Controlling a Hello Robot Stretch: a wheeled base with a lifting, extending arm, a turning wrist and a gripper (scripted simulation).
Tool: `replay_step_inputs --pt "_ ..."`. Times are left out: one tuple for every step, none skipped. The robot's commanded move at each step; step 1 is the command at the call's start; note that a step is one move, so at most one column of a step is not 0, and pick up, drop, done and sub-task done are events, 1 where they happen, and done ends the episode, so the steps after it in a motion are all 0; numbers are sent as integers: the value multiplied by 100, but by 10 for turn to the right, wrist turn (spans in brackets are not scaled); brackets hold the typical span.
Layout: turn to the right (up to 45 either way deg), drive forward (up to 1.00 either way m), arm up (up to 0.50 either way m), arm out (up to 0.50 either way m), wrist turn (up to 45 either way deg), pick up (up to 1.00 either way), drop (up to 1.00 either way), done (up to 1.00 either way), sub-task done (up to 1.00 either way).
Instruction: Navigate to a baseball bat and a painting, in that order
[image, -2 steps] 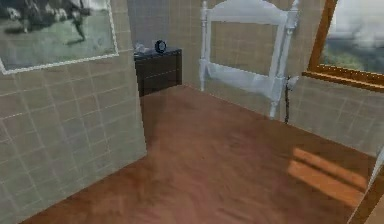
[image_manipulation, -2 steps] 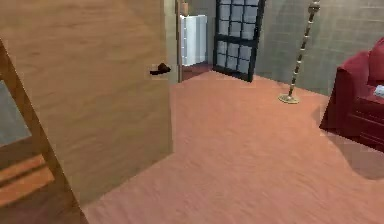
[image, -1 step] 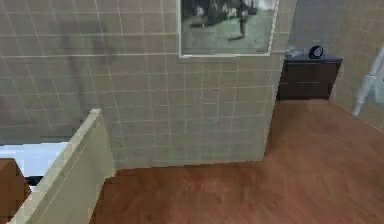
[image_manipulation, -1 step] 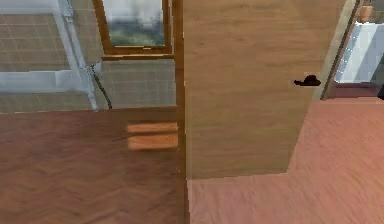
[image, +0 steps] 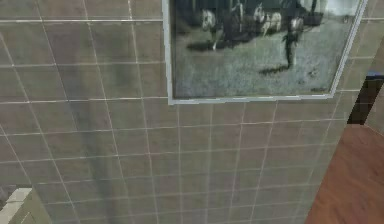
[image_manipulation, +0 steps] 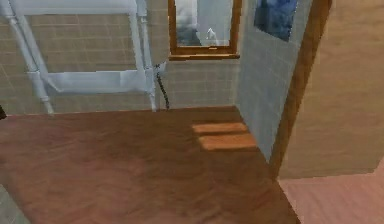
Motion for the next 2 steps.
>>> replay_step_inputs --pt "150 0 0 0 0 0 0 0 0" --pt "0 0 0 0 0 0 0 100 0"
